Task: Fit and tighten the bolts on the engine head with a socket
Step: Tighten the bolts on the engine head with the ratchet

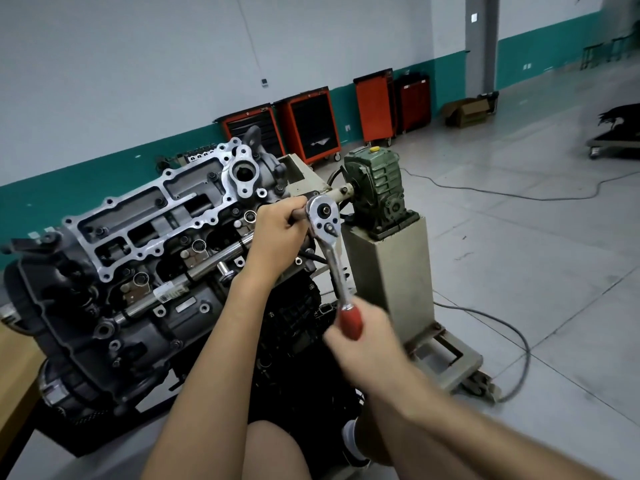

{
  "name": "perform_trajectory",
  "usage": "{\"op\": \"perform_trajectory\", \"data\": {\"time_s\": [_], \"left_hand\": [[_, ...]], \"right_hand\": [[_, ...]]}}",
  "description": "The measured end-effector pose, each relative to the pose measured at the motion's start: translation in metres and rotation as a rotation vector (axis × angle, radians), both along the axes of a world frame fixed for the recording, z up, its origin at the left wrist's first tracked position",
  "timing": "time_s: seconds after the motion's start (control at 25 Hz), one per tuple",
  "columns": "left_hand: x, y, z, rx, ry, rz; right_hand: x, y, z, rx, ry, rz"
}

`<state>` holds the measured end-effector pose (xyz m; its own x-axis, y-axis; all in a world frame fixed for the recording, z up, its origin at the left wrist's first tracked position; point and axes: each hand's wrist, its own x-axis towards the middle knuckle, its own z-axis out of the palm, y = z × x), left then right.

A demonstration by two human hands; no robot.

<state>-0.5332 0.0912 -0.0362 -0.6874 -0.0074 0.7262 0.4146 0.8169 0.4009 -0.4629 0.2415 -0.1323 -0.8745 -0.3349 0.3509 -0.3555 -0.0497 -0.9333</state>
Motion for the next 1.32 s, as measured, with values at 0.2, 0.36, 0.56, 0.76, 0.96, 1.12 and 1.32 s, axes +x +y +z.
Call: {"op": "perform_trajectory", "data": {"time_s": [0.2,0.36,0.56,0.76,0.96,1.12,1.32], "left_hand": [[0.001,0.007,0.004,0.001,0.023,-0.02],[0.004,0.001,0.001,0.042,0.039,-0.018],[0.001,0.001,-0.002,0.045,0.026,0.024],[0.004,-0.002,0.0,0.056,0.014,-0.002],[0.002,0.005,0.001,0.06,0.012,0.024],[0.006,0.006,0.0,0.124,0.023,0.015],[0.004,0.006,-0.004,0.162,0.037,0.06]], "right_hand": [[-0.104,0.089,0.069,0.635,0.591,-0.108],[-0.105,0.08,0.073,0.638,0.655,-0.195],[0.003,-0.007,-0.002,-0.043,0.006,-0.057],[0.023,-0.029,0.003,-0.141,-0.106,0.062],[-0.084,0.079,0.051,0.545,0.487,-0.034],[-0.118,0.084,0.088,0.718,0.768,-0.194],[-0.031,0.031,0.016,0.242,0.277,-0.173]]}}
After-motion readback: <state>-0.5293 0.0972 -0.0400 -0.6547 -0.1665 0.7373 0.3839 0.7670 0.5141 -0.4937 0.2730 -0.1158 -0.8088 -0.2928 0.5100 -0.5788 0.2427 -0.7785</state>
